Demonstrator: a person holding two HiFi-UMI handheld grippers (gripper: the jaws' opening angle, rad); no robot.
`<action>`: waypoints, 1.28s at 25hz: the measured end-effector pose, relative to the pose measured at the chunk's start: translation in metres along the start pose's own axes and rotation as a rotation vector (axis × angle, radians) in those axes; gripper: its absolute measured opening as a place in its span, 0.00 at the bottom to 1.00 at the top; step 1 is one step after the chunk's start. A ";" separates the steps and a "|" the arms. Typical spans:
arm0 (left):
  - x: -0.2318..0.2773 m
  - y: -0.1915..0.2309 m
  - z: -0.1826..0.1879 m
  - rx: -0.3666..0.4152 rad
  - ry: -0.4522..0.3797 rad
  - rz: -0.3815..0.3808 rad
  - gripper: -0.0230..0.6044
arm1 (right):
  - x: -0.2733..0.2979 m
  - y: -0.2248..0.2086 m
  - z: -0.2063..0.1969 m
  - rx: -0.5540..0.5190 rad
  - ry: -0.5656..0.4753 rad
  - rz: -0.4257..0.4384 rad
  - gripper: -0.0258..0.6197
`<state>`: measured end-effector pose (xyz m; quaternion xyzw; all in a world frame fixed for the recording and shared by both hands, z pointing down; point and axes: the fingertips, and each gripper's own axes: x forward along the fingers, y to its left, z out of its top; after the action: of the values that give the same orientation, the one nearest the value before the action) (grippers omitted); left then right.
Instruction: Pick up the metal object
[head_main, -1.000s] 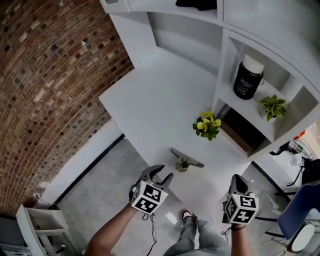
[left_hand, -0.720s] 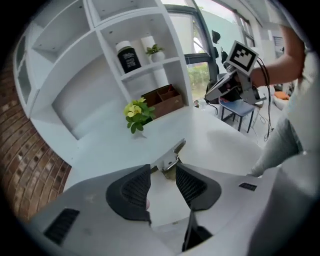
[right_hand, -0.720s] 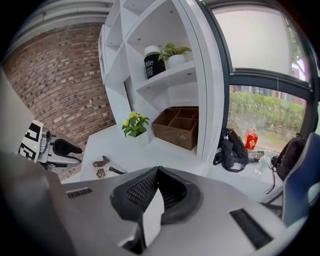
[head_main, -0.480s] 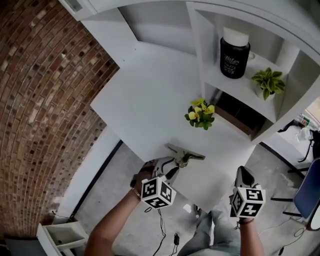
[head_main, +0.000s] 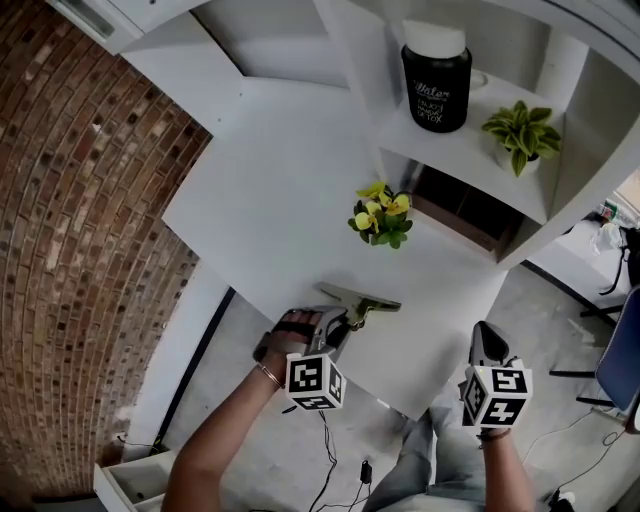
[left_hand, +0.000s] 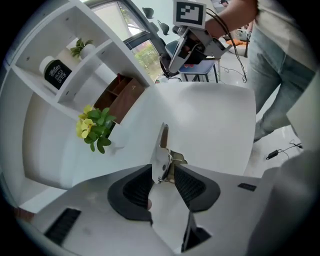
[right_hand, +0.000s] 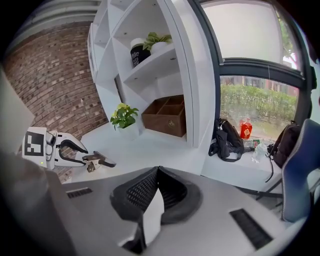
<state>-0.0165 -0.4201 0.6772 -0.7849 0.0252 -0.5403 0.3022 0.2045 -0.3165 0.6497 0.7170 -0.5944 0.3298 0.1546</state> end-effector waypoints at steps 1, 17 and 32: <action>0.002 0.000 -0.001 0.016 0.004 -0.003 0.26 | 0.001 0.000 -0.001 0.001 0.003 0.000 0.04; 0.012 -0.001 0.004 0.123 -0.001 0.017 0.17 | 0.010 0.001 -0.004 -0.002 0.025 0.006 0.04; 0.013 0.017 0.012 0.088 -0.023 0.025 0.10 | 0.006 -0.012 0.006 0.007 0.013 -0.009 0.04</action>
<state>0.0039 -0.4335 0.6762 -0.7766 0.0079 -0.5282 0.3434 0.2178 -0.3218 0.6513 0.7179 -0.5892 0.3357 0.1576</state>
